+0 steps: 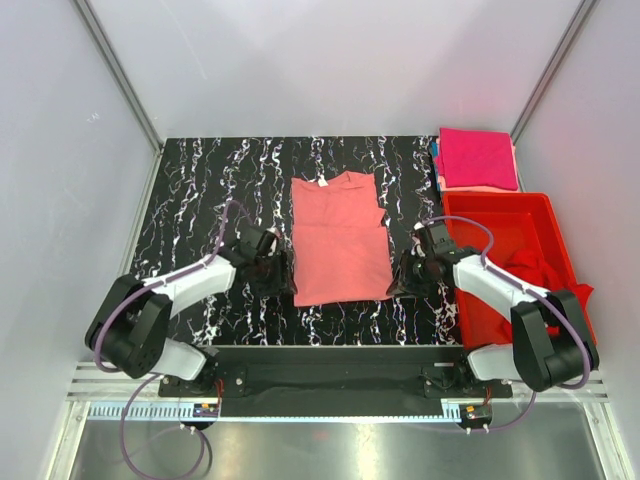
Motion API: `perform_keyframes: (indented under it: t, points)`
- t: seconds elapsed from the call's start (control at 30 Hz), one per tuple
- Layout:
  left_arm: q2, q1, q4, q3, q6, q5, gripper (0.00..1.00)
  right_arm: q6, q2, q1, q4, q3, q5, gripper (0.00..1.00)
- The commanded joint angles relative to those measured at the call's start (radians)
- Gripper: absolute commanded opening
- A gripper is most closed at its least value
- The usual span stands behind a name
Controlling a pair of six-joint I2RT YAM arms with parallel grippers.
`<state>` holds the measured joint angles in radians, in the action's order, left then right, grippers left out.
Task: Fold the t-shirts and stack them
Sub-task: Fold the tshirt
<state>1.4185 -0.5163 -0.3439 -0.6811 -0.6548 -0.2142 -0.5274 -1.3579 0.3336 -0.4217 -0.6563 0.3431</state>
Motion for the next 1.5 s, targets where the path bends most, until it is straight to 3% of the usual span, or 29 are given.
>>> perform_keyframes:
  t: [0.0,0.13,0.17,0.2,0.27,0.37,0.6,0.77,0.87,1.0,1.07,1.17,1.2,1.37,1.47]
  points:
    - [-0.03,-0.001,-0.073,-0.107,0.029,0.145,0.58,-0.011,0.052,-0.001,-0.07,-0.045,-0.045,0.31]
    - [0.092,0.016,-0.092,-0.259,0.084,0.136,0.55,-0.031,0.06,-0.001,-0.149,-0.088,-0.12,0.3]
    - [0.117,0.018,-0.089,-0.29,0.105,0.112,0.52,-0.043,0.051,0.001,-0.17,-0.107,-0.133,0.28]
    - [0.15,0.018,-0.063,-0.328,0.112,0.055,0.42,-0.043,0.048,-0.001,-0.201,-0.117,-0.141,0.25]
    - [0.154,0.016,-0.003,-0.336,0.11,-0.016,0.38,-0.045,0.054,-0.001,-0.236,-0.14,-0.145,0.2]
    - [0.158,0.016,0.109,-0.348,0.1,-0.111,0.38,-0.046,0.083,0.001,-0.249,-0.158,-0.118,0.17]
    - [0.348,0.067,0.069,-0.488,0.103,-0.01,0.37,-0.048,0.074,0.005,-0.099,-0.092,-0.029,0.19]
    - [0.44,0.117,0.066,-0.506,0.104,0.021,0.37,-0.052,-0.019,0.005,0.041,-0.006,-0.047,0.23]
    - [0.456,0.14,0.082,-0.514,0.095,-0.013,0.39,-0.054,-0.04,0.007,0.017,-0.011,-0.11,0.22]
    - [0.416,0.144,0.049,-0.584,0.107,-0.114,0.49,-0.048,0.0,0.007,-0.063,-0.046,-0.144,0.28]
    - [0.373,0.141,0.02,-0.606,0.118,-0.149,0.53,-0.057,0.066,0.007,-0.122,-0.065,-0.144,0.38]
    - [0.249,0.113,-0.073,-0.583,0.145,-0.093,0.58,-0.077,0.111,0.005,-0.175,-0.083,-0.115,0.48]
    - [0.209,0.104,-0.116,-0.533,0.147,-0.024,0.59,-0.082,0.111,0.005,-0.177,-0.086,-0.101,0.49]
    - [-0.016,0.042,-0.09,-0.214,0.097,-0.004,0.62,-0.097,0.08,0.005,-0.135,-0.063,-0.052,0.56]
    - [-0.113,0.0,-0.069,-0.108,0.058,0.039,0.64,-0.098,0.065,0.005,-0.114,-0.063,-0.055,0.57]
